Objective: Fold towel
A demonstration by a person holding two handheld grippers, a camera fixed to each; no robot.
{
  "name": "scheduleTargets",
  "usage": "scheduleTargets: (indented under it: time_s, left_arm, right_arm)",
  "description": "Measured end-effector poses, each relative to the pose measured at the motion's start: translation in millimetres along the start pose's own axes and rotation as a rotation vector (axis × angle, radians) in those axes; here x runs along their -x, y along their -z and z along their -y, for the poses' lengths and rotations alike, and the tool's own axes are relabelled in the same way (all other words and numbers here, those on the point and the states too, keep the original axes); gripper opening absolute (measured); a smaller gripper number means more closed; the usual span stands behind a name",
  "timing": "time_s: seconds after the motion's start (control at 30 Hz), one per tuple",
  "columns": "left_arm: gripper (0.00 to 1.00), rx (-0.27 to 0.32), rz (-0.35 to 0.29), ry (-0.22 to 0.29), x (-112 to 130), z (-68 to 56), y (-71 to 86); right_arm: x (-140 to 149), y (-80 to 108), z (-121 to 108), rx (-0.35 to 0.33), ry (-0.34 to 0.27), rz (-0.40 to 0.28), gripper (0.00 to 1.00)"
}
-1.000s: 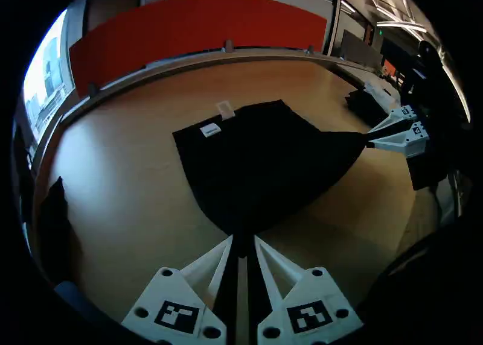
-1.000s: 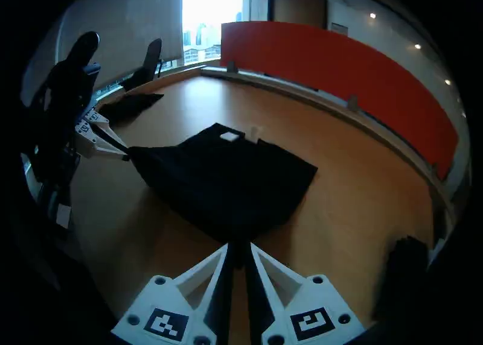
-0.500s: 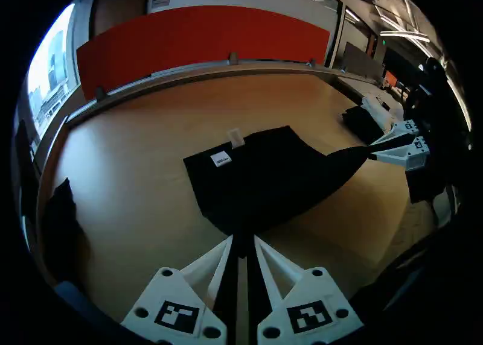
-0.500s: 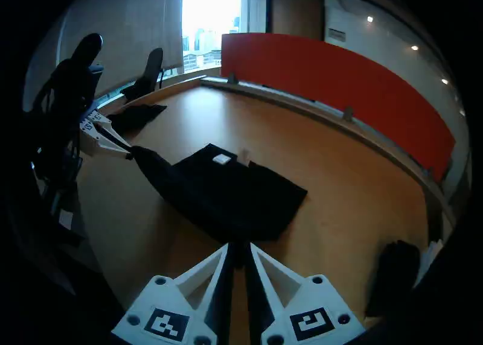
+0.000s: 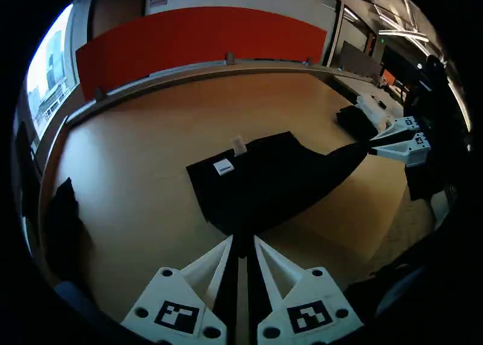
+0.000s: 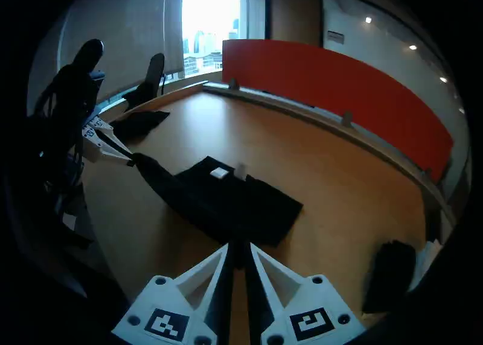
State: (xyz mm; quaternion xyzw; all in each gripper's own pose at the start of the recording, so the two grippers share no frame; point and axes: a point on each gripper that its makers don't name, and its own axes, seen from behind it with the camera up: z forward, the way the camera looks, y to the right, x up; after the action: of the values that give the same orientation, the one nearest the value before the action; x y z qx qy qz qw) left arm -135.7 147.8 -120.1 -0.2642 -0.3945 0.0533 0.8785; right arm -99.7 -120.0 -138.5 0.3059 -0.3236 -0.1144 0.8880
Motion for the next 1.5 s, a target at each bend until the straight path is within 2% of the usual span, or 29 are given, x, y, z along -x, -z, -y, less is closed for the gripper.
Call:
scheduleTargets:
  time_s: [0.17,0.37,0.8,1.07,1.5]
  left_arm:
    - [0.09,0.010,0.005,0.001,1,-3.0,4.8]
    - [0.09,0.016,0.006,-0.005,-1,-4.9,8.7]
    - [0.09,0.009,0.013,0.012,0,-6.8,4.2]
    - [0.09,0.001,0.016,0.053,-5,-1.1,-11.5]
    - [0.09,-0.026,0.031,0.103,-13,19.7,-56.9]
  right_arm:
    - [-2,6.6,2,-0.006,-0.017,-0.003,0.11]
    - [-4,13.9,4,-0.009,-0.008,-0.005,0.11]
    - [1,10.6,5,-0.021,0.007,0.021,0.11]
    - [0,-5.5,-4,-0.022,0.017,0.042,0.11]
    - [3,-47.2,-32,-0.017,0.029,0.088,0.11]
